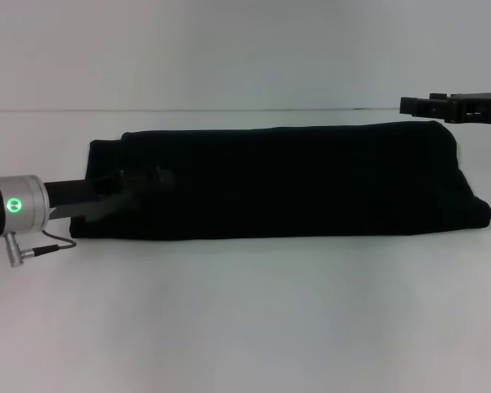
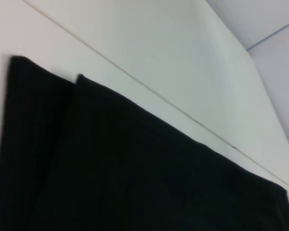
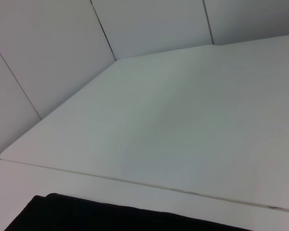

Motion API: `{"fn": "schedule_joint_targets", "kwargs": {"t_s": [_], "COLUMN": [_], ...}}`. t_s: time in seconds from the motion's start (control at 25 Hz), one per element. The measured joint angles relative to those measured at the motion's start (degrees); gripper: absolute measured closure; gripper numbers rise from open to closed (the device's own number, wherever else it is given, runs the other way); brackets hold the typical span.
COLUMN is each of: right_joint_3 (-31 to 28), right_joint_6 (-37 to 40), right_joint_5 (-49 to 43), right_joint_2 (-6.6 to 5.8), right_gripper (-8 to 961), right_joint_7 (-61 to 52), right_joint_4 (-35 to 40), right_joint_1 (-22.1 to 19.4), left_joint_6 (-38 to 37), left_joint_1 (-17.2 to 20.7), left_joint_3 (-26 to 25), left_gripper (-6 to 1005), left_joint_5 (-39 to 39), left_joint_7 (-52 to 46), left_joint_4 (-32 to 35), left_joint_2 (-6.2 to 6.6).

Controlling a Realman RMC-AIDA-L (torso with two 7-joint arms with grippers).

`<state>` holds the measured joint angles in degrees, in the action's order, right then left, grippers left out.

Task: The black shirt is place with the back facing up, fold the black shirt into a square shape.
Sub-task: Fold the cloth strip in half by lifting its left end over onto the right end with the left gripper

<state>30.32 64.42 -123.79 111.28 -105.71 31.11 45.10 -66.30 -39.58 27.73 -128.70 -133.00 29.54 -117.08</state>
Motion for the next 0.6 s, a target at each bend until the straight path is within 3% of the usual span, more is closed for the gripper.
{"fn": "schedule_joint_targets", "kwargs": {"t_s": [0.6], "right_joint_3": [-0.1], "right_joint_6": [-0.3], "right_joint_5": [0.0], "right_joint_2": [-0.02], "right_gripper": [219], "right_joint_7": [-0.2], "right_joint_4": [0.0], "right_joint_1": [0.2], "left_joint_6": [2.2], "left_joint_1": [1.0], "left_joint_3": [0.1], "left_gripper": [65], "left_joint_5": [-2.9], "left_joint_7": [-0.2], "left_joint_4": [0.0], "left_joint_2": [0.2]}}
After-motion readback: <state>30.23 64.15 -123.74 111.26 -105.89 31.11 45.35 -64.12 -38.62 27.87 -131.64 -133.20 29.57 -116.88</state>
